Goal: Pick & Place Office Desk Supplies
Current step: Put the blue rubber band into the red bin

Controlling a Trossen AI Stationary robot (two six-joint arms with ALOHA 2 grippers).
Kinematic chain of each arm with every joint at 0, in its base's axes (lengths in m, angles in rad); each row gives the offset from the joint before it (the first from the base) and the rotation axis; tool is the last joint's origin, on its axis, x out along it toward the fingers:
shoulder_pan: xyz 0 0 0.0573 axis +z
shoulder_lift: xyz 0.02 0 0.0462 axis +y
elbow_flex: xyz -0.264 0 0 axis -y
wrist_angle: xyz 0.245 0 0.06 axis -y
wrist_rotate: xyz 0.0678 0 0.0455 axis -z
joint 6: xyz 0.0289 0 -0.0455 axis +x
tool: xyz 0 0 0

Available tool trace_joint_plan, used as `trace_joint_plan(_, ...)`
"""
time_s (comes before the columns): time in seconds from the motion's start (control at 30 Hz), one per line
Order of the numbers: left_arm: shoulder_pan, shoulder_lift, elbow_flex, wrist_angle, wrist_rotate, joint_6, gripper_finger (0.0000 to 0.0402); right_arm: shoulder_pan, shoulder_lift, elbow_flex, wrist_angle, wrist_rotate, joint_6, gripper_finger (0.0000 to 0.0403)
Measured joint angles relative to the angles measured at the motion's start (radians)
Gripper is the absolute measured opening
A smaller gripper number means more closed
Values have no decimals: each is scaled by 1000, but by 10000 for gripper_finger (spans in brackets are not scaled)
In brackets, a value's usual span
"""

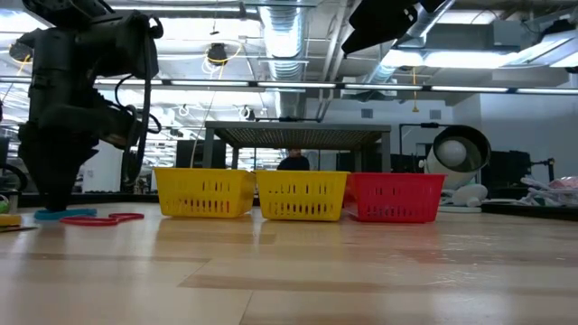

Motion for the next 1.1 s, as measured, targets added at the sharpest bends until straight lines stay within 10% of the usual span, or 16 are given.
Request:
trace_joint_plan(0.53, 0, -57, 1, -20, 4, 36, 1, 0, 0, 0, 1, 0, 0, 368)
trace_joint_plan(1.1, -6, -540, 1, 59, 37, 30, 1, 0, 0, 0, 51, 0, -9, 368)
